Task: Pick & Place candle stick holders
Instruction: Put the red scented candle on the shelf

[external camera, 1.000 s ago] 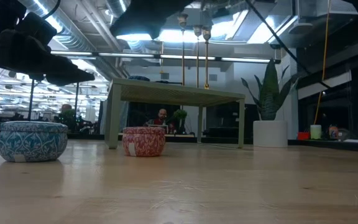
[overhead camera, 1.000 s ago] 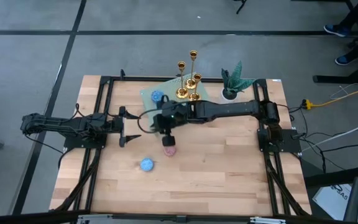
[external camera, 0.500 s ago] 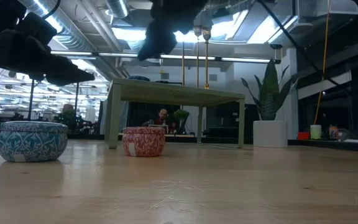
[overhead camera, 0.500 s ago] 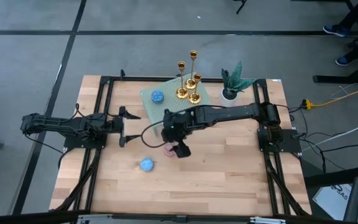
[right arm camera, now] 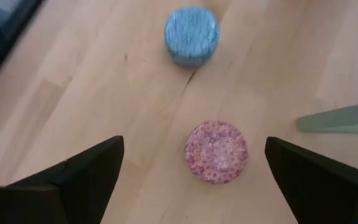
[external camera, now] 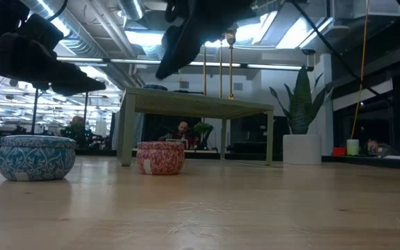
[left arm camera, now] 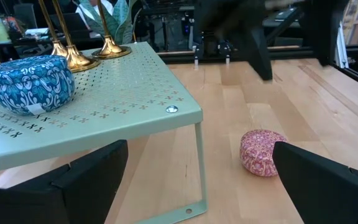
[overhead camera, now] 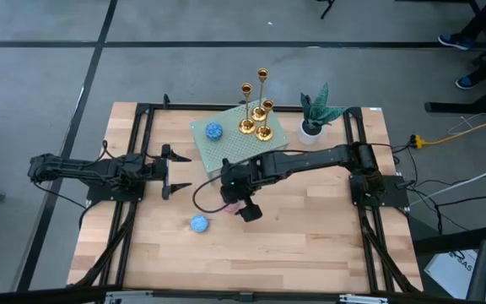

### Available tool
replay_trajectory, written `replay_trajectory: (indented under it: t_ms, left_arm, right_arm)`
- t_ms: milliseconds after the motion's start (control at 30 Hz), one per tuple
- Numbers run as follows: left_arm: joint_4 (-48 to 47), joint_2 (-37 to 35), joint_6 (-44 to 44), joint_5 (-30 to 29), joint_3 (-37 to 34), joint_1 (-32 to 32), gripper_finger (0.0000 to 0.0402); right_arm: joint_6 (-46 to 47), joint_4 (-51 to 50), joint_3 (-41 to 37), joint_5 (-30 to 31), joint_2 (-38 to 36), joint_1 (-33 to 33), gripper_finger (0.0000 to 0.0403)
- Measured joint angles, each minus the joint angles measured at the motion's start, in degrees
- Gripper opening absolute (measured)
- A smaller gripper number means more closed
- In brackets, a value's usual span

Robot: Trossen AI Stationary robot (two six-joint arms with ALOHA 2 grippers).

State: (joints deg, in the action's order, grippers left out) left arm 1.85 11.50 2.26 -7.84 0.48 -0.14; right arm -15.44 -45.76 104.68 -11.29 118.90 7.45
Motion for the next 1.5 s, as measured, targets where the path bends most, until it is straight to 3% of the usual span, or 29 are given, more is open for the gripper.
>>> replay_trajectory:
  t_ms: [200,500,700,1267,1500]
  left_arm:
    - [0.00,0.00,0.00,0.00,0.00,-0.02,0.0400]
    - [0.00,-0.01,0.01,0.00,0.00,0.00,0.0400]
    - [0.00,0.00,0.00,0.00,0.00,0.00,0.0400]
    - [0.00,0.00,0.00,0.00,-0.01,-0.01,0.0400]
    - [0.01,0.00,0.00,0.00,0.00,-0.01,0.0400]
  right_arm:
    - [0.00,-0.37,-0.07,2.91,3.65,0.69,0.0393]
    - [0.00,1.88,-0.09,-1.13,5.13,0.58,0.0393]
    - [-0.24,3.47,-0.09,3.38,5.15,0.47,0.0393]
    - [0.88,5.77,-0.16,6.21,5.15,0.32,0.0393]
    - [2.46,13.93,-7.14,7.26,5.11,0.32,0.0393]
